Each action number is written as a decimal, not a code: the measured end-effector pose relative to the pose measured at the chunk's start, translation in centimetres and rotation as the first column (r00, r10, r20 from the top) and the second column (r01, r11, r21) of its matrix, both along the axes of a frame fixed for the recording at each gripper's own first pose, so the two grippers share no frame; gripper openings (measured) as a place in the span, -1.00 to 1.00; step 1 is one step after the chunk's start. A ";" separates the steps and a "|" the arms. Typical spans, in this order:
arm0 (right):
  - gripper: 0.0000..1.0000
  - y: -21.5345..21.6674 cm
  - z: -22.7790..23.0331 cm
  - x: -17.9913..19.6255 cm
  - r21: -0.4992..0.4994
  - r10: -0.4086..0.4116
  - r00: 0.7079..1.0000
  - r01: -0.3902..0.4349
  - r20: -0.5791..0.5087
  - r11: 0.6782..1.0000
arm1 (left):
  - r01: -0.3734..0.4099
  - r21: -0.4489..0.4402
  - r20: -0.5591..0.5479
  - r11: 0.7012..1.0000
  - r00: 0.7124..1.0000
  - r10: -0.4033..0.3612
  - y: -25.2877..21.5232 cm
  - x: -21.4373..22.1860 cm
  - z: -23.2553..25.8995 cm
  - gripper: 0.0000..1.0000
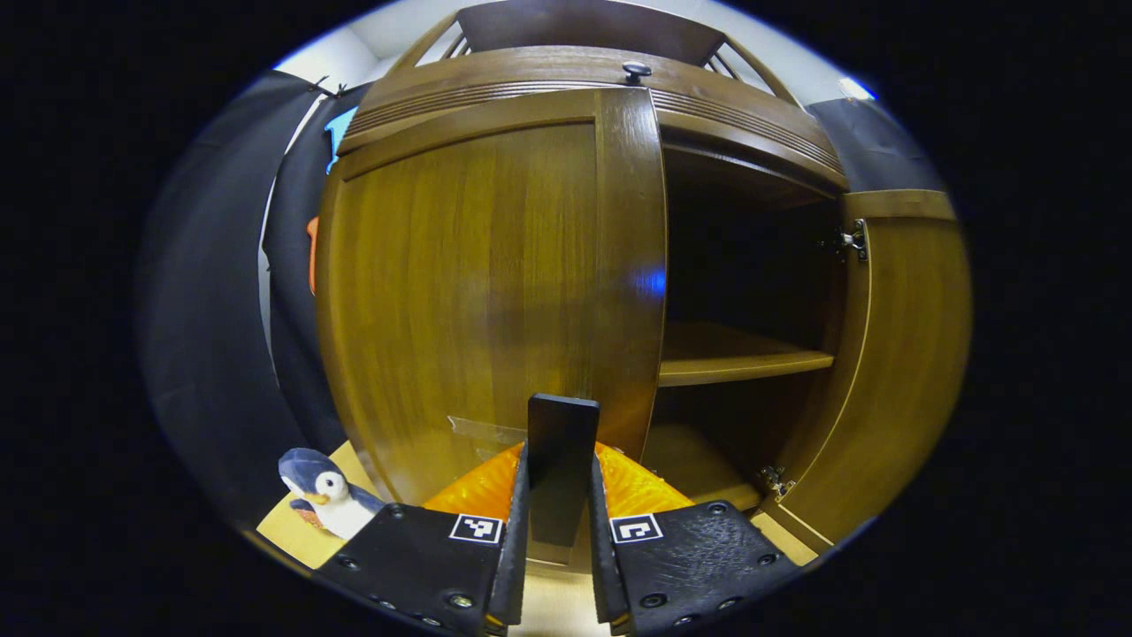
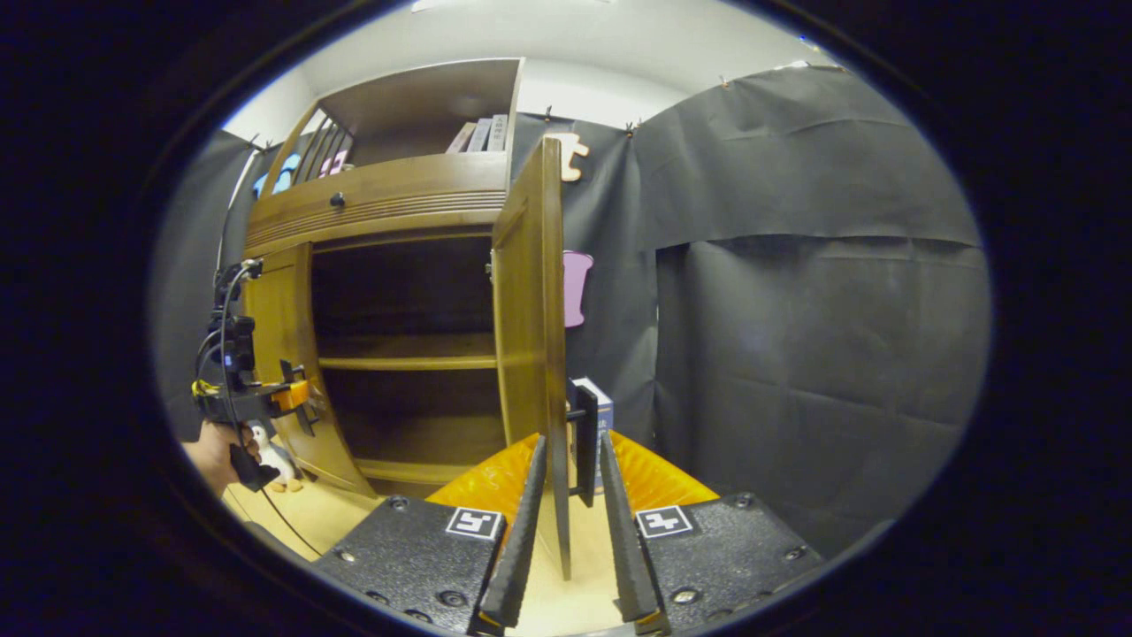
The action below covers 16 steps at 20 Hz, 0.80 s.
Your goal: Open the right door of the double-door shoe cabinet with the right hand, and open the left door with the left hand.
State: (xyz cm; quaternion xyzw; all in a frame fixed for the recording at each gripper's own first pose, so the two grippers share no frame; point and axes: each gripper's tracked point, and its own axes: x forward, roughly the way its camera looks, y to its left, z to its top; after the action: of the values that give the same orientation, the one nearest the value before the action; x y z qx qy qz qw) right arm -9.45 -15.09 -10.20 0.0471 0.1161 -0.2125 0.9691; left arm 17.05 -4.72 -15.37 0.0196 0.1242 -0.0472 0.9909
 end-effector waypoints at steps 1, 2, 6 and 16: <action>-0.15 0.5 0.0 0.3 0.002 0.008 1.000 -0.008 0.000 1.000 | -0.001 -0.003 -0.001 1.000 1.000 0.001 0.2 -0.5 0.1 -0.40; -0.15 0.9 -0.1 0.5 0.003 0.021 1.000 -0.021 -0.001 1.000 | -0.003 -0.007 -0.005 1.000 1.000 0.002 0.5 -0.9 0.0 -0.40; -0.17 3.2 -0.3 1.6 0.000 0.091 0.996 -0.091 -0.006 0.996 | -0.034 -0.001 0.010 0.999 0.999 0.034 1.8 -2.9 0.3 -0.40; -0.17 8.4 -1.2 3.7 0.007 0.238 0.971 -0.238 -0.028 0.971 | -0.109 -0.007 -0.001 0.994 0.994 0.109 6.4 -7.6 1.0 -0.40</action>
State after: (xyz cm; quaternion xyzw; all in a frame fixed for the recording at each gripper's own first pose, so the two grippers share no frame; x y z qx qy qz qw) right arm -5.73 -6.68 -11.45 0.0317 0.1352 -0.0955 0.9857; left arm 9.41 1.66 -14.40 0.0093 0.1252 0.0065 0.9921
